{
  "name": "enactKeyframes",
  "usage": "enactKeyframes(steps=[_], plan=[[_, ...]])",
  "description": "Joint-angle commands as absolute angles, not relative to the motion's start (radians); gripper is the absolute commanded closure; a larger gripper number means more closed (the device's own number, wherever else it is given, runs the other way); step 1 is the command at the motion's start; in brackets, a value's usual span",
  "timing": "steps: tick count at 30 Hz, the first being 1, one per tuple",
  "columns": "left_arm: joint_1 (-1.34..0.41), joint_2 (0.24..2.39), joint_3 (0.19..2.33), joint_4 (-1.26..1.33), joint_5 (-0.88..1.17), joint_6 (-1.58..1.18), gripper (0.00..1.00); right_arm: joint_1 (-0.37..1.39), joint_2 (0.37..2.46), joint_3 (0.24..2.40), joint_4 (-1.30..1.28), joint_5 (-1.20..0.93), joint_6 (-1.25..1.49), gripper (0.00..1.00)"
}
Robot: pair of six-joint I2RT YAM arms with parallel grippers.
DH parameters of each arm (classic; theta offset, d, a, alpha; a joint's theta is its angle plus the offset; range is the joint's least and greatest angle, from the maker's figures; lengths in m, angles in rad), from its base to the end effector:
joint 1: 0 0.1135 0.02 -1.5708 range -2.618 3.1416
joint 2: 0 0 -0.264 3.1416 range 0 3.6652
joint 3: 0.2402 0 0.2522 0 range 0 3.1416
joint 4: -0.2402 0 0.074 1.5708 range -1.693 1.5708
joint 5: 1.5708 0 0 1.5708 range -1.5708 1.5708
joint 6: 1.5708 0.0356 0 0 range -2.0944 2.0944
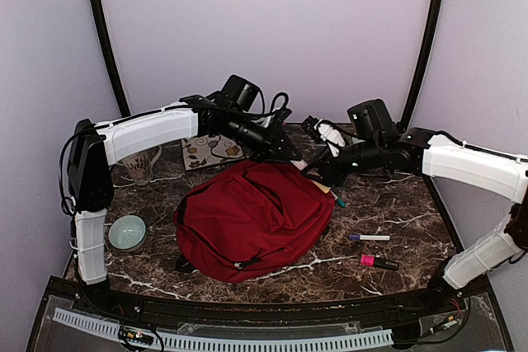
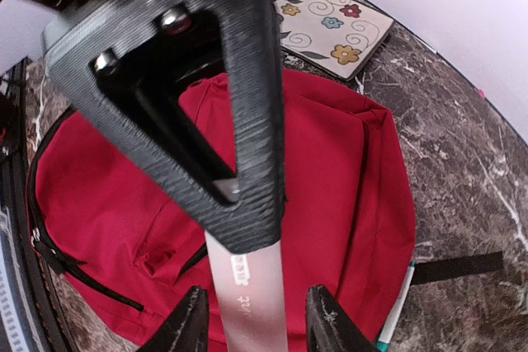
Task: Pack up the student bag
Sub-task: Pass from the right arm to the left, then pick up the lower front pocket of the student bag.
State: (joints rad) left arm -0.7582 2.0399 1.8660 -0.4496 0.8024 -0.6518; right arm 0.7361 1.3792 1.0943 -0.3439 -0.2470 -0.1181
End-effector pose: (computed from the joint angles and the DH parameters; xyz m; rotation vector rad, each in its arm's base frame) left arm 0.3245 -0.3426 0.3080 0.6567 2.3979 -1.5919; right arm 0.2235 0.2142 0.2976 -1.0575 1.9816 0.6122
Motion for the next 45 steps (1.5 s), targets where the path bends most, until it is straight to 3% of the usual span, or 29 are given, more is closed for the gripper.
enactKeyframes(steps=[1, 4, 13, 22, 39, 45], plan=[[-0.766, 1.973, 1.884, -0.503, 0.751, -0.601, 1.0, 0.742, 1.393, 1.136, -0.329, -0.249, -0.041, 0.47], [-0.766, 1.934, 1.845, -0.535, 0.662, -0.584, 1.0, 0.742, 1.388, 1.143, -0.318, -0.214, -0.032, 0.32], [-0.753, 1.718, 1.585, -0.507, 0.453, -0.653, 1.0, 0.737, 1.36, 1.118, -0.248, -0.124, -0.011, 0.08], [-0.746, 1.562, 1.364, -0.474, 0.307, -0.77, 1.0, 0.707, 1.405, 1.135, -0.189, -0.023, 0.142, 0.03], [-0.721, 1.57, 1.319, -0.465, 0.199, -0.923, 1.0, 0.581, 1.439, 1.1, -0.109, -0.15, 0.293, 0.05], [-0.718, 1.617, 1.323, -0.437, 0.22, -0.936, 1.0, 0.584, 1.467, 1.076, -0.111, -0.335, 0.275, 0.15]])
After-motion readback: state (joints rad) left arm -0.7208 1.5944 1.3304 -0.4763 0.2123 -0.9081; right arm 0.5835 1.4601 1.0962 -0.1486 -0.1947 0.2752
